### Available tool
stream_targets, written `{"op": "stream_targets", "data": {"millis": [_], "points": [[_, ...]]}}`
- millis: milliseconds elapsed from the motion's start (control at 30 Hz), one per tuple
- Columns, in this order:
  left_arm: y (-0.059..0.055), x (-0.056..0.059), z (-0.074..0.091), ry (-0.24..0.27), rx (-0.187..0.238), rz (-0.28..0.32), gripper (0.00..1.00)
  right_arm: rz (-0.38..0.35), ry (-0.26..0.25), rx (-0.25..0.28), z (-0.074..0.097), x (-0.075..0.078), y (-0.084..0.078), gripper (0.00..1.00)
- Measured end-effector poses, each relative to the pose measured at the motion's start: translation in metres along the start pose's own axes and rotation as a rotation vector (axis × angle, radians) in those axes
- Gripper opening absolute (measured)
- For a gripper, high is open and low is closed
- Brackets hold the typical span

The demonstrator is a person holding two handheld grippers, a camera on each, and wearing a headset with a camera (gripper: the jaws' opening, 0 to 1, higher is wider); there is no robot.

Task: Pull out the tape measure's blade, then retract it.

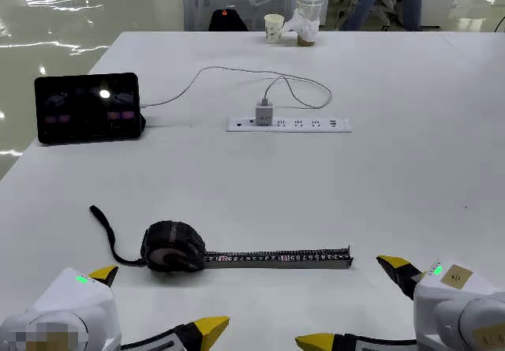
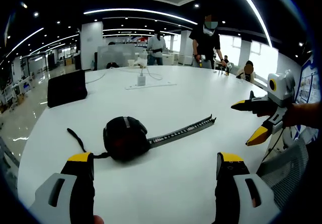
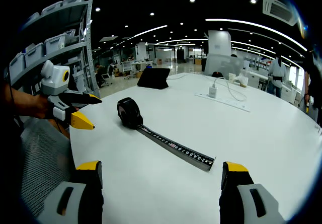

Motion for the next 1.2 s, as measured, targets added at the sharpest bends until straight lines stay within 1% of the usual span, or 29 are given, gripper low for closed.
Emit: {"op": "stream_targets", "data": {"millis": [167, 267, 400, 533, 600, 767, 1000, 1067, 1200], "points": [[0.001, -0.006, -0.002, 0.029, 0.004, 0.018, 0.99, 0.019, 0.014, 0.010, -0.002, 0.003, 0.001, 0.96], [0.002, -0.008, -0.004, 0.039, 0.006, 0.023, 0.99, 0.030, 0.027, -0.004, -0.005, 0.006, -0.001, 0.96], [0.002, -0.011, -0.006, 0.052, 0.006, 0.021, 0.99, 0.056, 0.047, -0.005, -0.007, 0.009, -0.002, 0.94], [0.004, -0.016, -0.010, 0.066, 0.008, 0.037, 0.99, 0.082, 0.065, -0.014, -0.009, 0.013, -0.003, 0.91], [0.004, -0.018, -0.011, 0.072, 0.007, 0.032, 0.99, 0.090, 0.073, -0.012, -0.009, 0.015, -0.003, 0.89], [0.006, -0.021, -0.014, 0.082, 0.006, 0.023, 0.98, 0.113, 0.090, -0.028, -0.011, 0.020, -0.006, 0.86], [0.013, -0.027, -0.024, 0.101, 0.011, 0.021, 0.96, 0.154, 0.113, -0.048, -0.016, 0.029, -0.007, 0.82], [0.014, -0.028, -0.027, 0.107, 0.012, 0.021, 0.96, 0.164, 0.122, -0.053, -0.016, 0.032, -0.006, 0.79], [0.016, -0.030, -0.032, 0.113, 0.009, 0.023, 0.96, 0.193, 0.135, -0.060, -0.019, 0.038, -0.006, 0.76]]}}
Point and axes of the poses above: the centre of the closed fingertips' face, and the gripper's own axes: z roughly backward along the fingers, x roughly to its right, y roughly out of its top, the point moved 1 cm from there along z, roughly backward along the fingers, and after that the axes turned 5 degrees about z, right-handed, at the moved point
